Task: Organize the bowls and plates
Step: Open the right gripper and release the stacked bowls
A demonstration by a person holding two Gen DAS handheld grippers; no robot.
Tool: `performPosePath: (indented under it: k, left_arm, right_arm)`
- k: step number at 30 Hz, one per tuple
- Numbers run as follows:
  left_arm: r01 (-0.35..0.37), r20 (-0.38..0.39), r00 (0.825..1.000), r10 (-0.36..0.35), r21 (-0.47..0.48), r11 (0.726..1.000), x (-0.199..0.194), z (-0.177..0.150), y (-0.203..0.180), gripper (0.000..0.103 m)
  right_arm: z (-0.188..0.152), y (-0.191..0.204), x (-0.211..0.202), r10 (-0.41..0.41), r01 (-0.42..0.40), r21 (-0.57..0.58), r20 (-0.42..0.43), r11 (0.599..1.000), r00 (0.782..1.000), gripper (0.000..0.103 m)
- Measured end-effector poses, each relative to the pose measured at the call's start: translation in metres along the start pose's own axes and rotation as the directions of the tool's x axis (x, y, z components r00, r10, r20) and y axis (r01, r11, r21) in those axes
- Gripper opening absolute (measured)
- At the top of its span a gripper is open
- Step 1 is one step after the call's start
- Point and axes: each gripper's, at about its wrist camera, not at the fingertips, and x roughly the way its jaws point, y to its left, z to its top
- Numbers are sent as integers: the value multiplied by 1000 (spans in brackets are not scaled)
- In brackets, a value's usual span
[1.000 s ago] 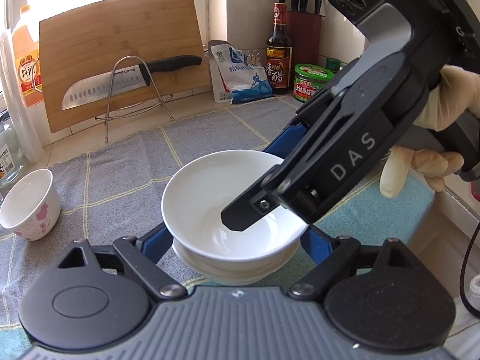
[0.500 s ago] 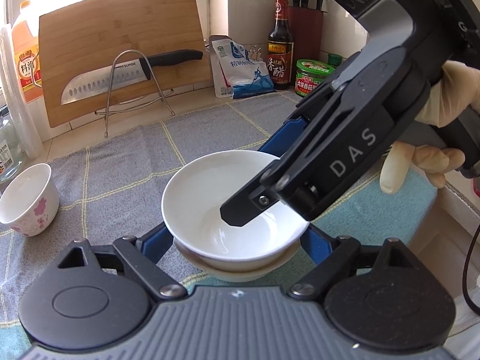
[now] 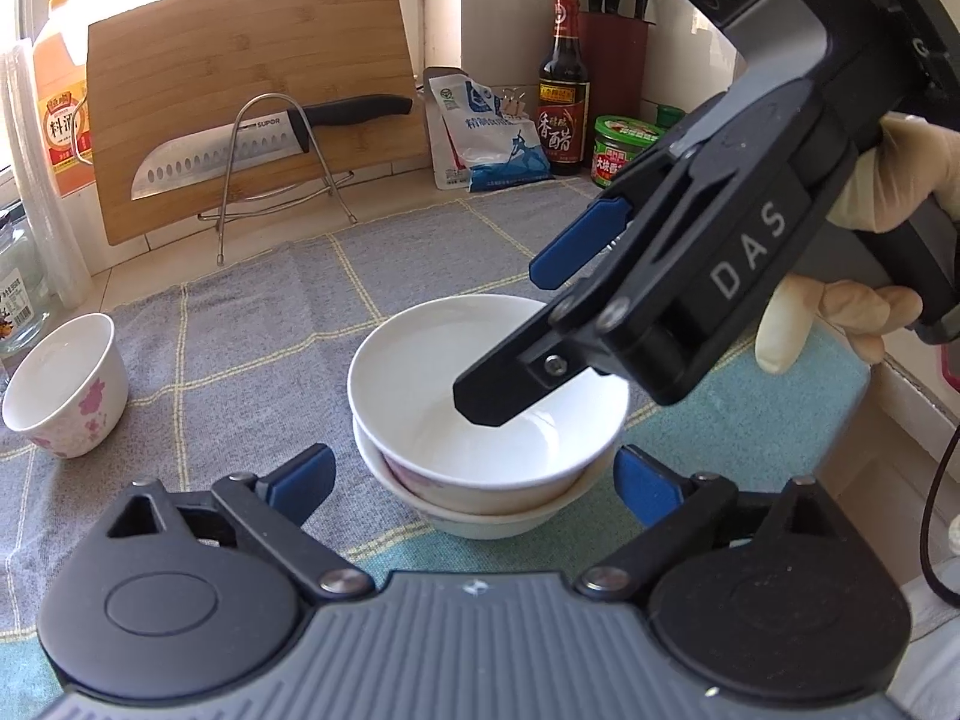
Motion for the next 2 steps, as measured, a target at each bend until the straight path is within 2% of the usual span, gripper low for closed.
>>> performPosePath:
  k: [2]
  left_arm:
    - [-4, 3, 1000, 4, -2, 1000, -4, -1, 1, 99]
  right_arm:
    - [1, 2, 0, 1, -1, -3, 3, 1000, 1000, 103]
